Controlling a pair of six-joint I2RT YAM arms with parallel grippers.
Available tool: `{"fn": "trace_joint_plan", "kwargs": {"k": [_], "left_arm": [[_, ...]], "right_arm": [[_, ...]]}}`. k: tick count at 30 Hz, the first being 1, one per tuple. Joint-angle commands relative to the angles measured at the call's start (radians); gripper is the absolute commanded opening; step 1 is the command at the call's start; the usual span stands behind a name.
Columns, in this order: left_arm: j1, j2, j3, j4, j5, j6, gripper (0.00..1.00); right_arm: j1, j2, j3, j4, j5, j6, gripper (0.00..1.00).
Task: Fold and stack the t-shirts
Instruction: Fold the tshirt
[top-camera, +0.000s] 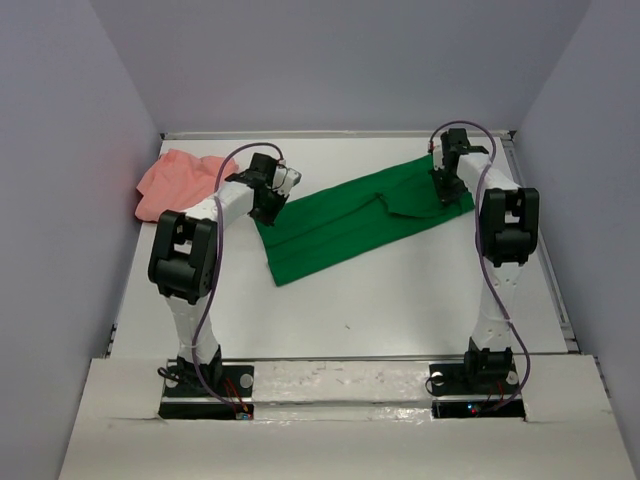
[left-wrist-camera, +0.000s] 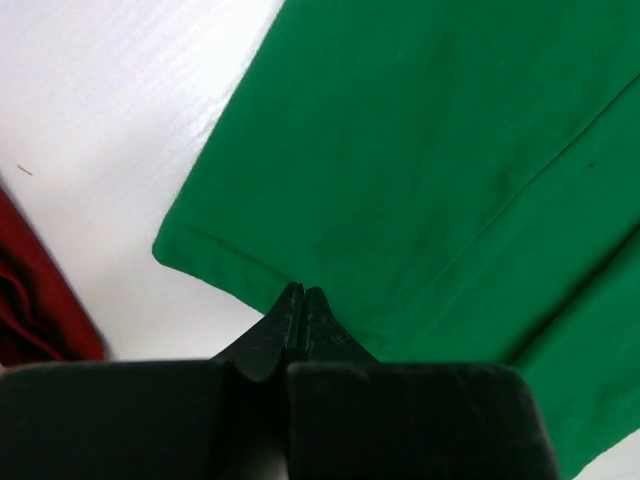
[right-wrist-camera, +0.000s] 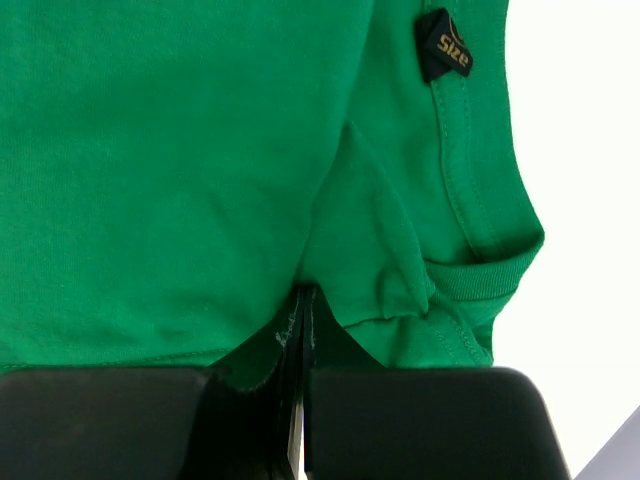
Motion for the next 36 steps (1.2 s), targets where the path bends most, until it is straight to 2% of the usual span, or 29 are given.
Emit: {"fn": "trace_joint_plan", "kwargs": {"k": [1, 10, 15, 19, 24, 28, 36], "left_arm": [[-0.006, 0.013, -0.021, -0.029, -0.023, -0.005, 0.0], [-0.014, 0.127, 0.006, -0.041, -0.034, -0.022, 0.0], [-0.031, 0.141, -0.013, -0.085, -0.025, -0.016, 0.0], [-0.067, 0.106, -0.068, -0.11, -0.023, -0.01, 0.0], [-0.142, 0.044, -0.181, -0.158, 0.026, 0.011, 0.0], [-0.192, -0.011, -0.241, -0.182, 0.067, 0.039, 0.0], [-0.274, -0.013, -0.286, -0.264, 0.193, 0.113, 0.0]], "right_arm": [[-0.005, 0.025, 0.067, -0.055, -0.024, 0.016, 0.0], [-0.005, 0.05, 0.075, -0.064, -0.014, -0.007, 0.0], [-0.005, 0.088, 0.118, -0.074, -0.021, -0.011, 0.0], [-0.005, 0.177, 0.243, -0.127, -0.05, -0.01, 0.0], [-0.005, 0.327, 0.526, -0.216, -0.068, -0.022, 0.0], [-0.005, 0.416, 0.689, -0.255, -0.1, -0.034, 0.0], [0.015, 0.409, 0.701, -0.138, -0.214, -0.109, 0.0]]}}
